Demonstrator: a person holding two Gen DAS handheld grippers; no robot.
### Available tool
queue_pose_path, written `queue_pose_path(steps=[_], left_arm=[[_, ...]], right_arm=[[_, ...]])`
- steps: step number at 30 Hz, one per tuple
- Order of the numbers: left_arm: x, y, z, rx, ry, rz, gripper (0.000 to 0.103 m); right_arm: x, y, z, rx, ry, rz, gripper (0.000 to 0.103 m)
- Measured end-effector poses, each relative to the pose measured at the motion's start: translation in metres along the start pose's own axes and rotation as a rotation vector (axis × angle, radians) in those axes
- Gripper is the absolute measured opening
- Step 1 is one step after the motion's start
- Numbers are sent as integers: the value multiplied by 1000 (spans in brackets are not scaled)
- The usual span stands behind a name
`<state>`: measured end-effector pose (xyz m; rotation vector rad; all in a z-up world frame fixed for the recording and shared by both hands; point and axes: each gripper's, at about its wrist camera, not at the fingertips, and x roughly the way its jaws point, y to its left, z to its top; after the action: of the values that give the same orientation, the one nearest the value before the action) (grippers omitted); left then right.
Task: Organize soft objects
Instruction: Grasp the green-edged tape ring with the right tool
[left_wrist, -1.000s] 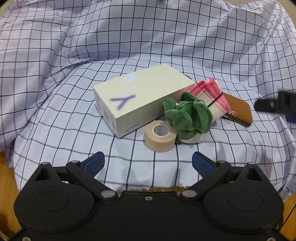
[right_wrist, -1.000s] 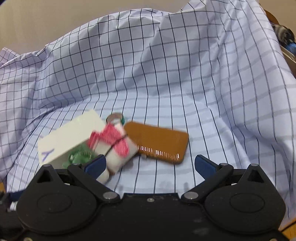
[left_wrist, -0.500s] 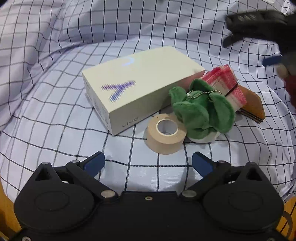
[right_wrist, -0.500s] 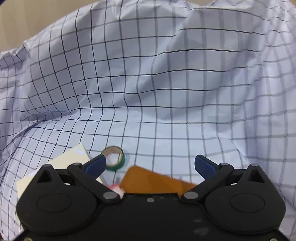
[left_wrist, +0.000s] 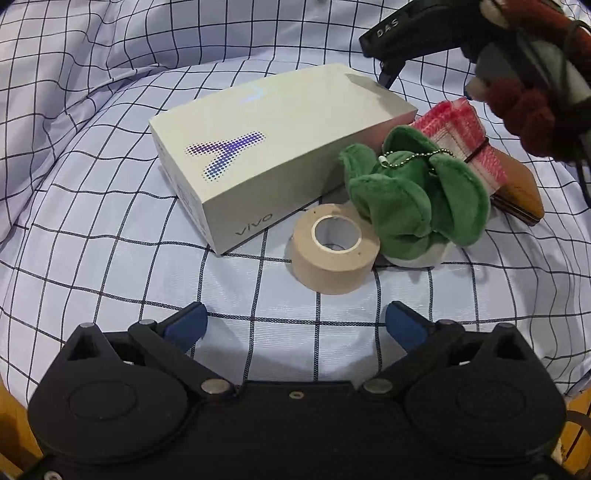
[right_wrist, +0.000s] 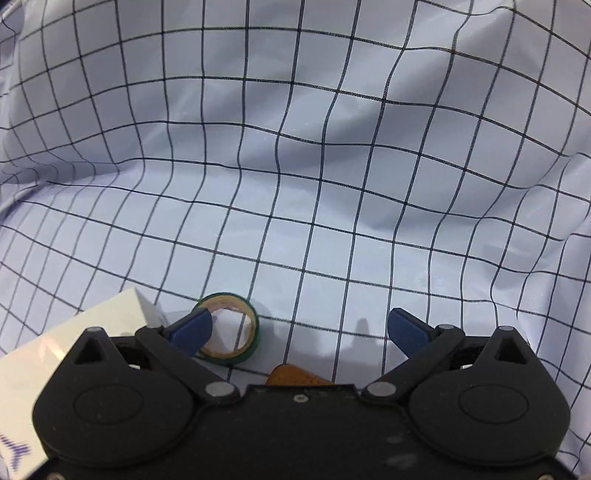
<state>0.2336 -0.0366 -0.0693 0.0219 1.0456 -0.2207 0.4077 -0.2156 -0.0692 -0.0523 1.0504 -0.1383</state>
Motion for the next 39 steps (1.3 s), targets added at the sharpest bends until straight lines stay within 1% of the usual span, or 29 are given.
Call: queue_pose_path(steps=[2,4,6,9,11,15,17,18,19,21,23,24,25,27,30,31,34,35,36,38,39], left_arm=[[0,-1,-1,1,-5,2,100],[0,-2,-2,4,-8,6,100],[-1,-2,-2,3,-8,7,100],[-1,-1,-2,4,-7,6,100],[0,0,-1,4,-8,5,100],[-1,-1,-2,1,-10,2,100],[-1,0,-1,1,-11,1,100],[-1,0,-2,1,-11,1,100],[-1,0,-2,1,-11,0,100],[-1,0,-2,1,-13,1,100],[-1,-1,-2,1,-16,2,100],[-1,-1,-3,1,-16,1,100],[-1,-1,-3,0,-17,0,100],[-1,-1,-3,0,-17,-1,100],[-1,0,-3,0,-19,-2,100],[-1,-1,-3,0,-20,-1,100],[-1,0,-4,0,-21,-2,100],[-1,0,-4,0,-21,-3,100],[-1,-1,-4,0,-22,-2,100],[0,0,-4,0,-22,-3,100],[0,0,-4,0,-22,-3,100]], right_arm=[[1,-3,2,31,2,22,101],[1,-7,6,80,16,80,101],[1,-5,9,97,32,122,101],[4,5,13,77,40,119,101],[8,11,15,71,52,119,98],[23,16,22,90,107,131,87],[29,19,27,101,122,133,87],[30,19,29,101,125,132,84],[32,19,28,98,128,129,79],[35,21,27,84,146,125,75],[40,20,26,94,153,126,75],[43,19,26,105,157,136,72],[45,18,27,112,160,145,63],[47,15,28,113,163,155,60],[41,8,29,105,138,103,58],[36,3,28,100,124,77,56],[34,-8,31,100,78,-18,57],[32,-10,31,102,70,-36,57],[32,-14,31,109,66,-43,57],[30,-21,30,133,62,-15,60],[29,-24,28,145,61,8,66]])
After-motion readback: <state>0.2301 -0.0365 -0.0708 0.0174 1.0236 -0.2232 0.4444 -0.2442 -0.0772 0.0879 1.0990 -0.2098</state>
